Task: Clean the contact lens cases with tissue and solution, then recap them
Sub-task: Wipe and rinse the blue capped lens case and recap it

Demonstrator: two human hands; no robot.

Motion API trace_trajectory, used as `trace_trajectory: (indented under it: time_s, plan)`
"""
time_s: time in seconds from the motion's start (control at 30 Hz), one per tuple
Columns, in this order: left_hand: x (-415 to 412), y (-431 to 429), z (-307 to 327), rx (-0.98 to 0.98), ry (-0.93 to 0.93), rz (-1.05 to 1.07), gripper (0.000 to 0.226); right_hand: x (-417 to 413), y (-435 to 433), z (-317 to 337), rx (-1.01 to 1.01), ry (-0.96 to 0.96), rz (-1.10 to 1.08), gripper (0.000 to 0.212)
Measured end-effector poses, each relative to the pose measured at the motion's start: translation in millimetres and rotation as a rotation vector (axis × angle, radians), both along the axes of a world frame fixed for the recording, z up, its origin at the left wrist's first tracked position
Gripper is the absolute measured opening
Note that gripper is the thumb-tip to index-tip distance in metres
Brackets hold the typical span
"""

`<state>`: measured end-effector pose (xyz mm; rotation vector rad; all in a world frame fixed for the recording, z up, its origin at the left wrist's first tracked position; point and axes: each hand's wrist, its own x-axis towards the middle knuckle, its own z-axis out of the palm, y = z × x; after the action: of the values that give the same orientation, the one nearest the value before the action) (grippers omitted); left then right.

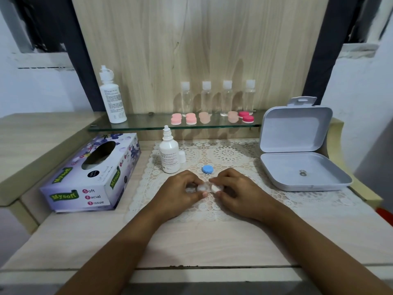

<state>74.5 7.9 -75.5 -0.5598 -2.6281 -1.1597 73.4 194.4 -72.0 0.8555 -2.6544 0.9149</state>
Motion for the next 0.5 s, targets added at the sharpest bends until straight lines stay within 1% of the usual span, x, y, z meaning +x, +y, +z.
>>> trace_trajectory:
  time_s: [0.13, 0.33, 0.5]
  plan:
    - [-0.3, -0.4, -0.1, 0.000, 0.005, -0.003, 0.018, -1.9, 0.7, -1.8, -0.099, -0.017, -0.063, 0.047]
    - [-1.1, -0.7, -1.1, -0.011, 0.005, 0.002, 0.018, -0.8, 2.9, -1.9, -0.070, -0.027, -0.031, 0.042]
    - [-0.3, -0.2, -0.1, -0.018, 0.014, 0.008, 0.018, -0.5, 0.8, -2.5, -0.093, -0.019, -0.041, 0.047]
